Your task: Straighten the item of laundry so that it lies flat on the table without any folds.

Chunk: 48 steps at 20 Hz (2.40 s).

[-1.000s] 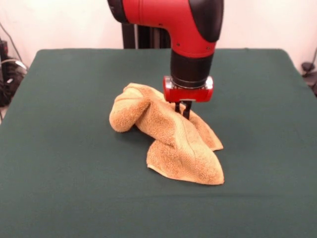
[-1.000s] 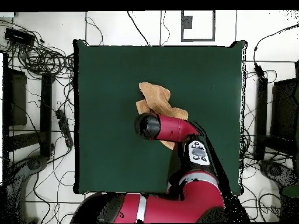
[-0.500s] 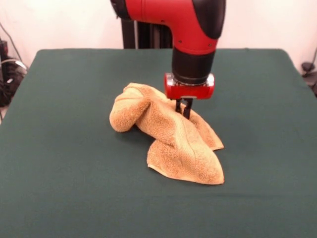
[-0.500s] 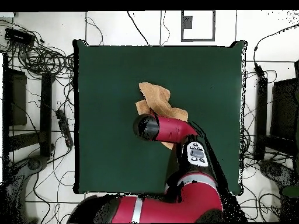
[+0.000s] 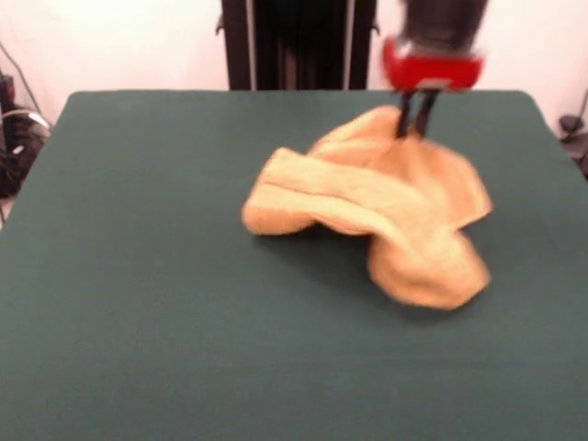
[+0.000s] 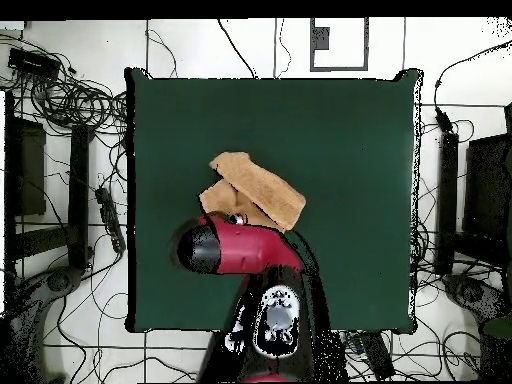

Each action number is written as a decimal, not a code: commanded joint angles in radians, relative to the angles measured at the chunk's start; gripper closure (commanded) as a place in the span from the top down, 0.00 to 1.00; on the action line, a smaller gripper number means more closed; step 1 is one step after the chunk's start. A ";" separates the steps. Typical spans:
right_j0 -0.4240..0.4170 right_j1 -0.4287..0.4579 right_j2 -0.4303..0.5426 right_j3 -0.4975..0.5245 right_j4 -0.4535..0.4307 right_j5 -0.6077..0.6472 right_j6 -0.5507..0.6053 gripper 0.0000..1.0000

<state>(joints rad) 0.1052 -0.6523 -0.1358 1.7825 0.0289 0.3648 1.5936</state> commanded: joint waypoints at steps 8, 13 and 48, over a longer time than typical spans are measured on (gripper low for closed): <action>0.186 -0.170 -0.005 0.227 0.227 0.102 0.446 0.00; 0.116 -0.168 0.095 0.295 0.274 -0.004 0.404 0.00; 0.006 0.134 0.042 -0.154 0.221 0.109 0.298 1.00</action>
<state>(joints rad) 0.1353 -0.6683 -0.1325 1.7763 0.2493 0.3640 1.7572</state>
